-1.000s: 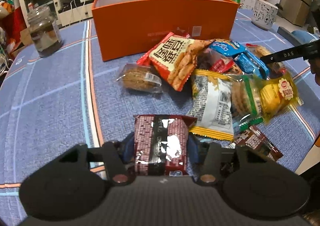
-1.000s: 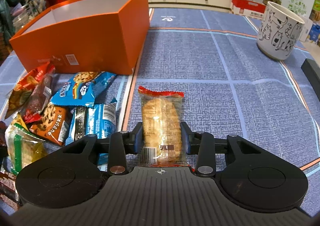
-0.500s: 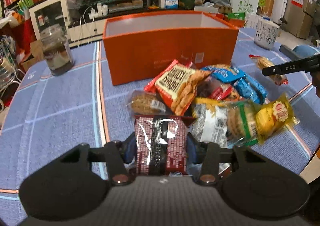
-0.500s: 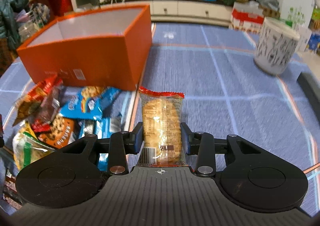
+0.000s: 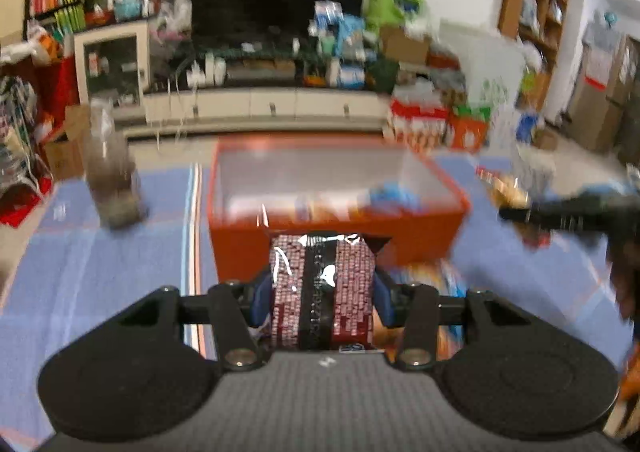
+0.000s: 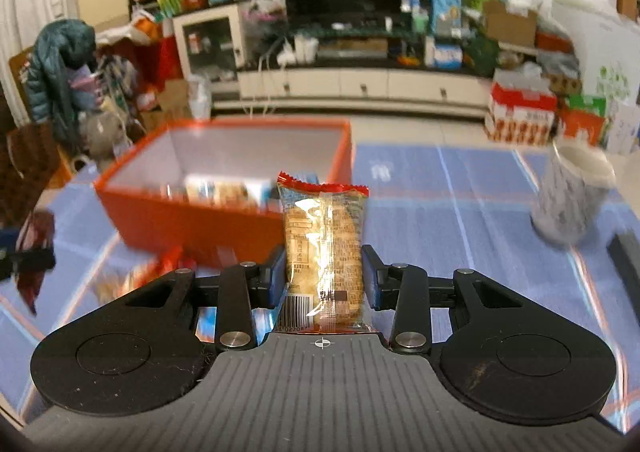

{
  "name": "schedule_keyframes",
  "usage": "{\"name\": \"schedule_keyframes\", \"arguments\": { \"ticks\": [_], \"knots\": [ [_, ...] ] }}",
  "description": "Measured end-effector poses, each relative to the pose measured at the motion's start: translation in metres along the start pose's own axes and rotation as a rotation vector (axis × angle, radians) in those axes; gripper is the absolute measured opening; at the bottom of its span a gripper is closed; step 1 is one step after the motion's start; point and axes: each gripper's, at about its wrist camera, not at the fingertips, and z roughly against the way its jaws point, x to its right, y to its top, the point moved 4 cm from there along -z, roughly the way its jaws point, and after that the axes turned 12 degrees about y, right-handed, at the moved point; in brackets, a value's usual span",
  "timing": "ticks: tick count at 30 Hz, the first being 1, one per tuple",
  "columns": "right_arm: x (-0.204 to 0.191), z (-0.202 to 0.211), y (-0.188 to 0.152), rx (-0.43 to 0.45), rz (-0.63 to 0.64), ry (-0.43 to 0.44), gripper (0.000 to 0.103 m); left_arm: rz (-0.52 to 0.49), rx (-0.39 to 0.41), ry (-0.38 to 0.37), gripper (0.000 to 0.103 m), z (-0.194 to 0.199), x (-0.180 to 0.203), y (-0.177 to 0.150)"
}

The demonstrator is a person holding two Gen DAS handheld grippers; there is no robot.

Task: Organize snacks
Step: 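Carry both packs over the orange box and open both grippers, then return the left tool over the pile while the right gripper grasps the yellow bread bag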

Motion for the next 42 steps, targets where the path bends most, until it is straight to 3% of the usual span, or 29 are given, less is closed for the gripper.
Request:
{"name": "schedule_keyframes", "arguments": {
  "ticks": [5,6,7,9,10,13,16,20,22,25,30,34,37,39,42],
  "knots": [
    [-0.013,-0.043,0.053,0.008,-0.004,0.036,0.023,0.026,0.022,0.059,0.051,-0.053,0.005,0.063],
    [-0.016,-0.052,0.061,0.005,0.010,0.029,0.024,0.033,0.033,0.092,0.056,-0.065,0.004,0.072],
    [-0.018,-0.061,0.069,-0.001,0.023,0.015,0.026,0.042,0.032,0.108,0.078,-0.073,0.002,0.076],
    [-0.020,-0.070,0.078,-0.008,0.032,0.000,0.044,0.085,0.014,0.116,0.083,-0.077,-0.005,0.079],
    [-0.021,-0.065,0.080,0.000,0.029,0.004,0.044,0.102,0.021,0.098,0.085,-0.069,-0.006,0.077],
    [-0.024,-0.027,0.065,0.055,0.038,0.072,0.062,0.075,0.110,0.044,0.101,-0.029,-0.009,0.050],
    [-0.032,0.017,0.019,0.066,0.145,0.197,0.064,-0.023,0.131,-0.037,0.101,0.009,-0.008,0.006],
    [-0.043,0.048,-0.058,-0.036,0.338,0.320,0.065,-0.164,0.070,-0.138,0.101,0.044,0.006,-0.061],
    [-0.052,0.048,-0.078,-0.113,0.449,0.331,0.065,-0.260,0.054,-0.199,0.101,0.050,0.024,-0.086],
    [-0.058,0.042,-0.091,-0.170,0.555,0.349,0.065,-0.420,0.016,-0.286,0.101,0.040,0.051,-0.118],
    [-0.067,0.027,-0.102,-0.269,0.630,0.371,0.065,-0.558,-0.094,-0.318,0.101,0.018,0.078,-0.156],
    [-0.075,0.014,-0.113,-0.330,0.641,0.378,0.063,-0.580,-0.121,-0.329,0.101,0.013,0.090,-0.165],
    [-0.076,-0.004,-0.118,-0.393,0.633,0.344,0.051,-0.572,-0.166,-0.296,0.102,0.008,0.090,-0.172],
    [-0.074,-0.007,-0.120,-0.407,0.626,0.319,0.047,-0.504,-0.220,-0.268,0.102,0.006,0.085,-0.172],
    [-0.066,-0.005,-0.118,-0.421,0.548,0.286,0.042,-0.353,-0.274,-0.147,0.102,0.000,0.067,-0.170]
  ]
}}
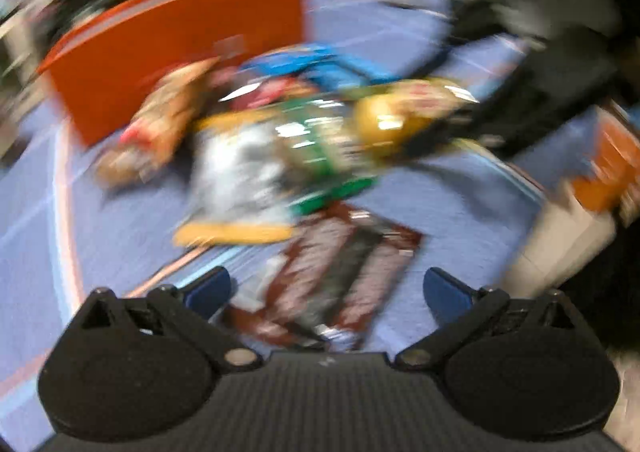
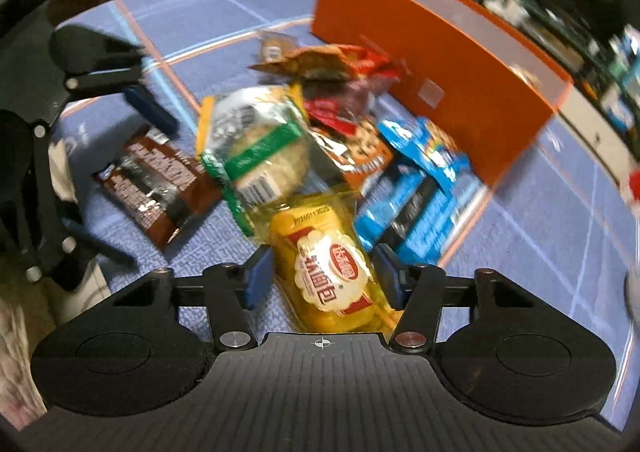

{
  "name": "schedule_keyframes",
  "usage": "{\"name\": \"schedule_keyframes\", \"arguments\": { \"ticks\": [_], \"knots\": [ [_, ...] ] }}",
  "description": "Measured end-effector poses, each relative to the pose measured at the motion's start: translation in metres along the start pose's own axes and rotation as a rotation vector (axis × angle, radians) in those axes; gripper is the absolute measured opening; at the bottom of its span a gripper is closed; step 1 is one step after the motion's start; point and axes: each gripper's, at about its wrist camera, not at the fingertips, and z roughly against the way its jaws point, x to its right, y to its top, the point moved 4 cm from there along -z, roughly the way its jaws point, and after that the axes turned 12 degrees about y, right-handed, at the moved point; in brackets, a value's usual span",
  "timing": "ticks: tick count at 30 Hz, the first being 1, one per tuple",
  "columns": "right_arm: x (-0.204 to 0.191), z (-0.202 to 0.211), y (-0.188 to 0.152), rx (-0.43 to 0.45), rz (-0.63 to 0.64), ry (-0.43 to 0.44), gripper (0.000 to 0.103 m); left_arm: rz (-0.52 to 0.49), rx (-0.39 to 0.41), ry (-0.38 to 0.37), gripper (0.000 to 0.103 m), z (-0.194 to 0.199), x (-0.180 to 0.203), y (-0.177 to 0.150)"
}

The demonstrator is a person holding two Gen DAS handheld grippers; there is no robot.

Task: Organize snacks
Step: 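Return the left tool over the pile while the right gripper grasps the yellow bread bag, then hold the yellow bread bag in the right gripper while the left gripper grasps a brown chocolate pack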

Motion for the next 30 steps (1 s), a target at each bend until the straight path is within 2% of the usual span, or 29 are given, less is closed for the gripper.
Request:
{"name": "schedule_keyframes", "arguments": {
  "ticks": [5,7,11,14,18,20,22,23,27,30],
  "knots": [
    [0.013,0.001,-0.008,0.000,-0.202,-0.006,0.036,0.298,-0.028,0.201,0.102,-0.001,-0.035,-0.007],
    [0.015,0.000,-0.010,-0.001,-0.265,-0.035,0.036,0.392,-0.030,0.249,0.102,-0.003,-0.042,-0.007],
    [0.009,-0.001,-0.017,-0.006,-0.344,-0.104,0.037,0.570,-0.021,0.258,0.102,0.005,-0.051,-0.010],
    [0.003,-0.003,-0.018,0.006,-0.362,-0.125,0.038,0.607,-0.011,0.183,0.102,0.014,-0.039,-0.011],
    [-0.003,-0.002,-0.017,0.022,-0.402,-0.115,0.044,0.534,-0.026,0.107,0.102,0.016,-0.021,-0.008],
    [-0.006,0.003,-0.018,0.041,-0.407,-0.124,0.045,0.491,-0.027,0.035,0.102,0.021,-0.021,-0.006],
    [-0.011,0.012,-0.022,0.070,-0.418,-0.141,0.054,0.406,0.013,-0.013,0.102,0.036,-0.022,-0.001],
    [-0.012,0.016,-0.025,0.082,-0.421,-0.147,0.059,0.339,0.045,0.002,0.102,0.043,-0.022,0.002],
    [-0.009,0.017,-0.029,0.094,-0.417,-0.151,0.060,0.079,0.110,0.127,0.102,0.045,-0.022,0.008],
    [-0.007,0.016,-0.030,0.091,-0.417,-0.133,0.060,-0.122,0.115,0.092,0.102,0.031,-0.013,0.010]
  ]
}}
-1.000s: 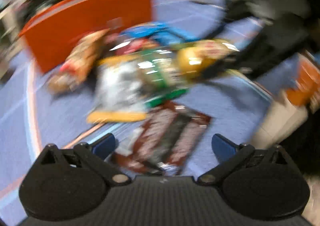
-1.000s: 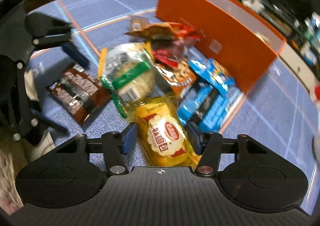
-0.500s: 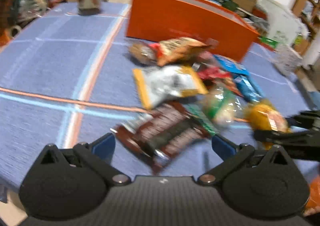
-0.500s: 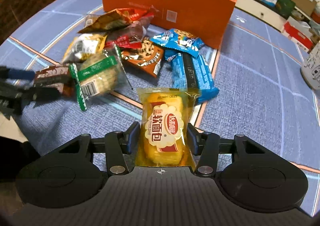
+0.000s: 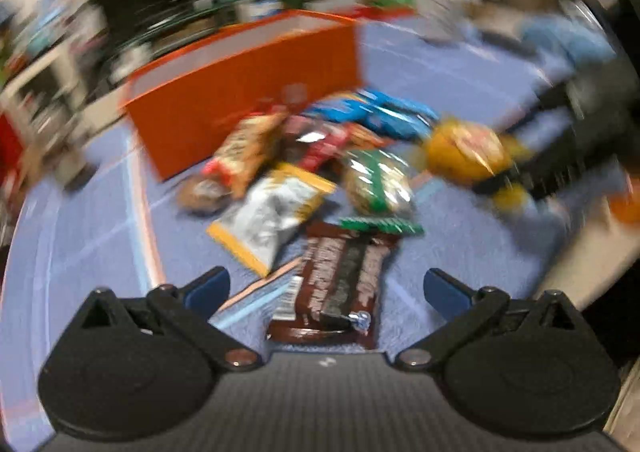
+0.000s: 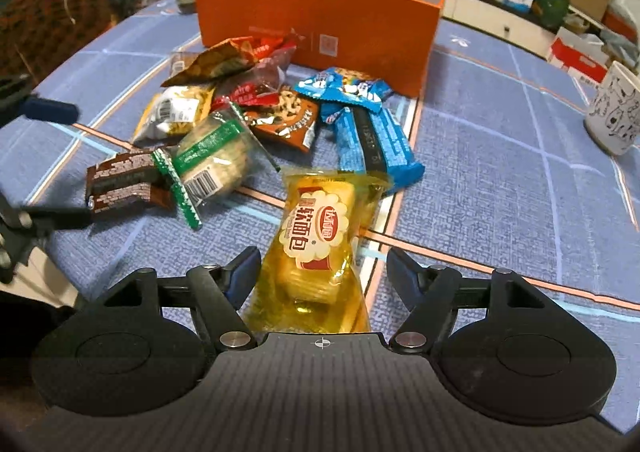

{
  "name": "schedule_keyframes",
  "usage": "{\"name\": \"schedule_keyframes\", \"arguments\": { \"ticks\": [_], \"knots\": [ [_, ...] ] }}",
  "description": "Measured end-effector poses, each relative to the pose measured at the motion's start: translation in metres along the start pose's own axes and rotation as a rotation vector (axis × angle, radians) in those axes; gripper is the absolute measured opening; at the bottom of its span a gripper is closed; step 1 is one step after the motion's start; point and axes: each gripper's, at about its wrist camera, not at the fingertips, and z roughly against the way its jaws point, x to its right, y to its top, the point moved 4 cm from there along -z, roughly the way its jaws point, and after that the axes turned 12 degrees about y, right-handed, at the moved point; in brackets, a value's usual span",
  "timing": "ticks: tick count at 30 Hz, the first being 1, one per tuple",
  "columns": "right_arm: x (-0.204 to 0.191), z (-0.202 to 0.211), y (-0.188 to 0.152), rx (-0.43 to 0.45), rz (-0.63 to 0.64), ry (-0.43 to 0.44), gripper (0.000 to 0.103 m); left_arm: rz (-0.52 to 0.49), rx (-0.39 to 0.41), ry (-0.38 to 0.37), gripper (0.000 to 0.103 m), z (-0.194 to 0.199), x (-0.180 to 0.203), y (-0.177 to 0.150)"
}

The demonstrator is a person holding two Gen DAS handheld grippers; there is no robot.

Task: Organize snacks
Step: 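Hold the yellow bread bag in the right gripper while the left gripper grasps a brown chocolate pack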

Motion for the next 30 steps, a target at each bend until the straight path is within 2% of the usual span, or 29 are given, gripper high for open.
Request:
{"name": "schedule_keyframes", "arguments": {
  "ticks": [2,4,8,14,18,24,28,30],
  "knots": [
    [0.000,0.001,0.000,0.003,0.007,0.011,0.060,-0.109,0.010,-0.039,0.102,-0.006,0.008,-0.001],
    [0.000,0.000,0.000,0.003,0.007,0.020,0.060,-0.134,0.006,-0.062,0.102,-0.016,0.010,-0.001],
    [0.004,-0.002,-0.003,0.014,0.022,0.007,0.060,-0.031,-0.056,-0.074,0.102,-0.028,-0.002,-0.004],
    [0.005,-0.009,-0.002,0.043,-0.018,-0.006,0.053,0.058,-0.043,-0.124,0.102,-0.028,-0.003,0.003],
    [0.006,-0.013,0.001,0.041,-0.071,-0.005,0.046,0.072,-0.072,-0.123,0.102,-0.036,0.007,0.005],
    [0.011,-0.019,0.003,0.035,-0.102,-0.022,0.047,0.052,-0.081,-0.130,0.102,-0.024,0.028,0.003],
    [0.009,-0.020,0.004,0.033,-0.098,-0.036,0.047,0.080,-0.086,-0.147,0.102,-0.016,0.037,0.001],
    [0.009,-0.020,0.004,0.034,-0.099,-0.039,0.046,0.129,-0.089,-0.123,0.102,-0.013,0.036,0.001]
  ]
}}
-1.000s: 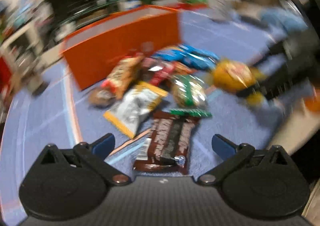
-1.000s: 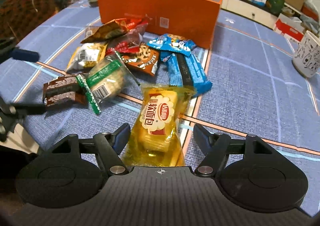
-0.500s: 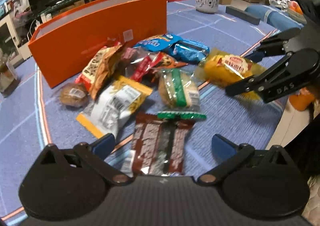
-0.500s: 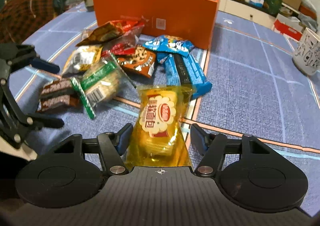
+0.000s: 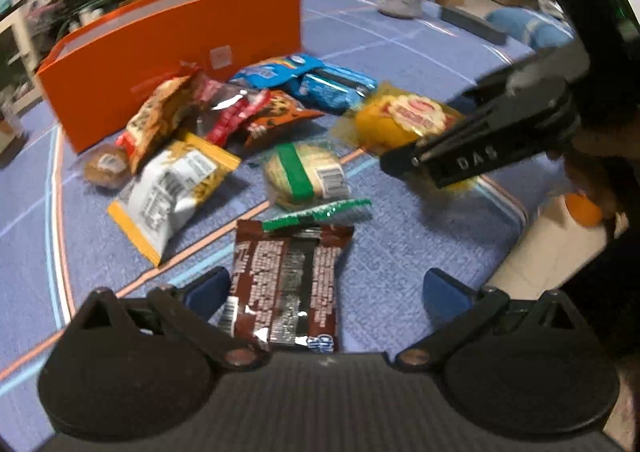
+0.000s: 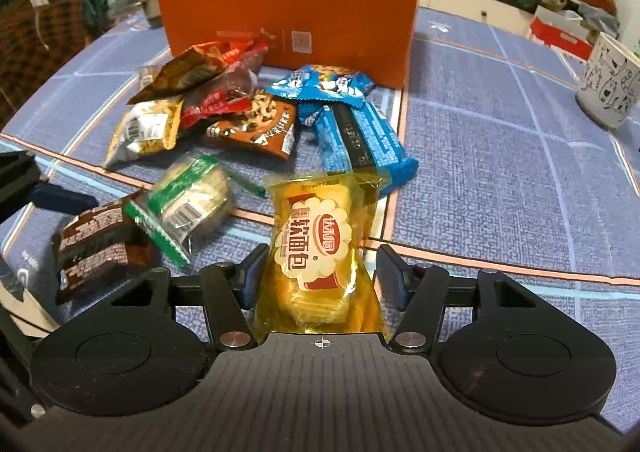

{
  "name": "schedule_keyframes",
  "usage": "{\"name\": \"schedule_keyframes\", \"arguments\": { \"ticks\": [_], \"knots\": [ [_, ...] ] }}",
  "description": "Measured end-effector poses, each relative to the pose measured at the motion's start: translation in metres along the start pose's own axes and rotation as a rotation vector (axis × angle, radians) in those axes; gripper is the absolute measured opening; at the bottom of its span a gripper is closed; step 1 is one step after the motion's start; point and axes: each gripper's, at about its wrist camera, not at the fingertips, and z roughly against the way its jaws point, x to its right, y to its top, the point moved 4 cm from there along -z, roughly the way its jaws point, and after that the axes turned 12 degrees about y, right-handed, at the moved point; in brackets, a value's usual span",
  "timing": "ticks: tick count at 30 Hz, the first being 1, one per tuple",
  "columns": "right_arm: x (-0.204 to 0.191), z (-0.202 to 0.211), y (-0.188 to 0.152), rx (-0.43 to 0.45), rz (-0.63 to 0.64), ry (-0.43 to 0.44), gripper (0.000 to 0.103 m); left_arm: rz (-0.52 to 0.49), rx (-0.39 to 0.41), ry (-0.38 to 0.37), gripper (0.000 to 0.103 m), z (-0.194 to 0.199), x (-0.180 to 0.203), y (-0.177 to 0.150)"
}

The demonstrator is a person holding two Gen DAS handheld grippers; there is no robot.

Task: Organize snacks
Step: 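Hold the yellow bread bag in the right gripper while the left gripper grasps a brown chocolate pack, then lift both packs and carry them toward the orange box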

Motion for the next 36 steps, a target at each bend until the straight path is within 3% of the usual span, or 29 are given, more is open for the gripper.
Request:
{"name": "schedule_keyframes", "arguments": {
  "ticks": [3,11,17,25,27,31,36],
  "knots": [
    [0.001,0.000,0.000,0.004,-0.005,-0.003,0.046,0.076,-0.006,0.060,0.102,-0.002,-0.008,0.002],
    [-0.001,0.001,-0.001,-0.011,0.006,0.014,0.045,0.004,-0.011,0.024,0.099,-0.006,-0.018,0.004],
    [-0.001,0.002,-0.002,-0.010,-0.002,0.007,0.044,-0.014,-0.036,0.158,0.098,-0.013,-0.017,0.005],
    [-0.004,0.001,-0.001,-0.013,-0.013,-0.007,0.040,-0.009,-0.029,0.168,0.093,-0.011,-0.016,0.006],
    [-0.004,0.001,-0.001,-0.013,-0.013,-0.006,0.040,-0.004,-0.029,0.159,0.089,-0.010,-0.015,0.006],
    [-0.004,0.002,-0.001,-0.013,-0.012,0.001,0.036,0.020,-0.029,0.106,0.068,-0.008,-0.012,0.007],
    [-0.005,0.002,-0.001,-0.015,-0.011,0.013,0.032,0.044,-0.028,0.097,0.055,-0.006,-0.011,0.009]
  ]
}}
